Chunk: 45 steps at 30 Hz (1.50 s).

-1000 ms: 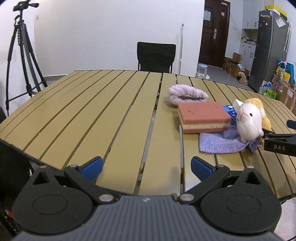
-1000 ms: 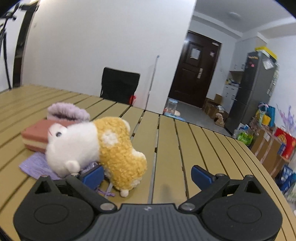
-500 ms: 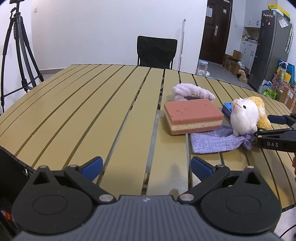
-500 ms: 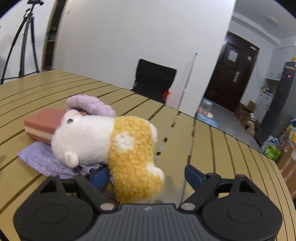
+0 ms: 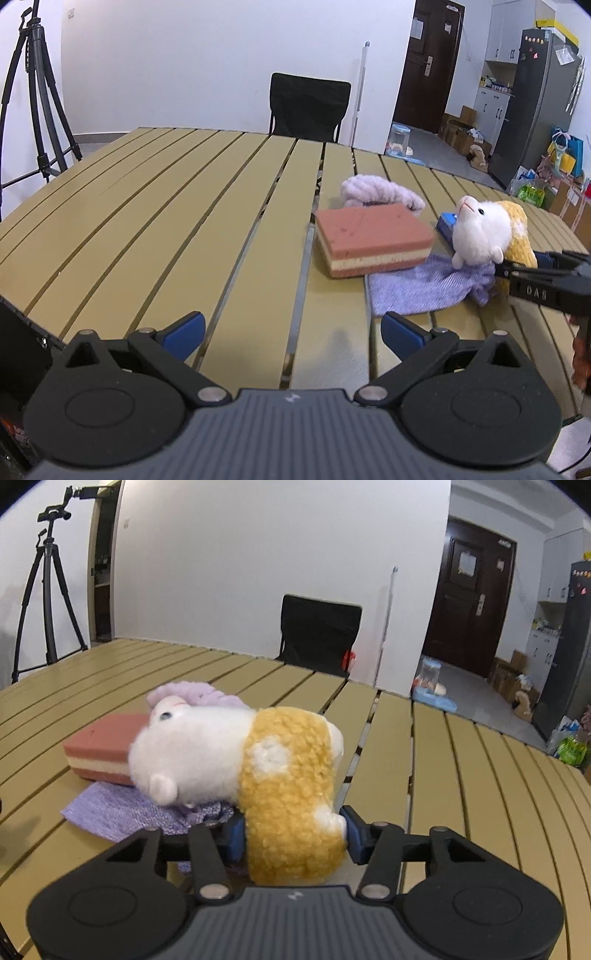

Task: Collect trash
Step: 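Grasp the white and yellow plush sheep with the right tool, then grasp the pink rectangular sponge with the left tool while right tool holds the sheep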

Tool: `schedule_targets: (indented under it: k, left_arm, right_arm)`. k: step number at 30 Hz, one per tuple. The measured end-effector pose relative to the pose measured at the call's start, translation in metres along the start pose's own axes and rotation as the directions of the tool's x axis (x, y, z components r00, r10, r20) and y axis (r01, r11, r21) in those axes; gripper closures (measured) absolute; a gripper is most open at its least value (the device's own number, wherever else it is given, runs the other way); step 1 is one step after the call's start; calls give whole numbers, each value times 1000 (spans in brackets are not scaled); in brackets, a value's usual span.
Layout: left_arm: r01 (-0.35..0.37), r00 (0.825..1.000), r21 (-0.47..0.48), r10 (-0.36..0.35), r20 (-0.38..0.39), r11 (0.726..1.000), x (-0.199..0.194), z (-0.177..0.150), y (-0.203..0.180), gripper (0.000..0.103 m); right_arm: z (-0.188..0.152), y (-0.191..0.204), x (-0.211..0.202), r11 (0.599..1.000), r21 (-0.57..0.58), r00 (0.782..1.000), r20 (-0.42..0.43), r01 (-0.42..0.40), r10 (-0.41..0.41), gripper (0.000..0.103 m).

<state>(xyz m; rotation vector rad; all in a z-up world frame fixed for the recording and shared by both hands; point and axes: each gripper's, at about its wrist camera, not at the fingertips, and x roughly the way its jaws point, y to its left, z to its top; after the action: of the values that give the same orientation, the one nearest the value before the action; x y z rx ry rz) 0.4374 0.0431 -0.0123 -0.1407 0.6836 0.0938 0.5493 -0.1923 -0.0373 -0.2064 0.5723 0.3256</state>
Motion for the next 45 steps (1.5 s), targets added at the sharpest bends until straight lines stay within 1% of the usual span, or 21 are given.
schedule_targets:
  k: [2,4,7,10,13,16,17,19,24,27,30,35,40,45]
  left_arm:
    - [4,1000,0,-4,9,1000,-1,7,-2,0]
    - [15,1000,-4,-15,11,1000,-1,15,-6,0]
    - [42,999,-14,-42,0,999,3,31,-15,0]
    - [58,998,-23,-59,-14,998,10,47,-28,0]
    - [58,996,-53,-61,-64,997,23,63,-39,0]
    - [67,991,-84,-76,-113,994,38,74,-47,0]
    - [61,990,-84,-71,-123,995,43,77,-50,0]
    - [47,988,-83,-59,-143,995,55,82,-55,0]
    - [31,982,-93,-47,-185,995,81,93,-62,0]
    - [1,979,-70,-16,-204,998,92,95,-67,0]
    - [-12,974,-53,-1,-225,999,102,98,-70,0]
    - [-43,971,-8,40,-237,999,113,100,-75,0]
    - [-43,965,-8,40,-261,999,123,98,-74,0]
    - [-31,961,-9,28,-276,999,129,91,-72,1]
  right_arm:
    - [-4,3,-11,1000,1,999,36,21,-21,54]
    - [-9,6,-25,998,2,995,82,59,-59,54]
    - [-14,0,-43,995,87,989,132,58,-69,54]
    - [-20,-11,-58,983,177,984,160,55,-84,54]
    - [-29,-22,-69,966,253,978,181,54,-102,54]
    - [-42,-27,-78,959,266,967,201,97,-154,54]
    - [-45,-30,-80,956,278,967,205,93,-153,54]
    - [-52,-39,-81,949,306,969,205,74,-141,54]
    - [-59,-52,-79,938,341,969,205,60,-137,54]
    - [-60,-58,-77,934,353,970,207,50,-130,54]
    - [-57,-60,-72,934,355,970,209,41,-122,54]
    - [-60,-59,-69,935,355,972,210,25,-106,54]
    - [-60,-68,-66,933,359,975,200,14,-92,54]
    - [-59,-67,-66,935,356,977,193,15,-90,54]
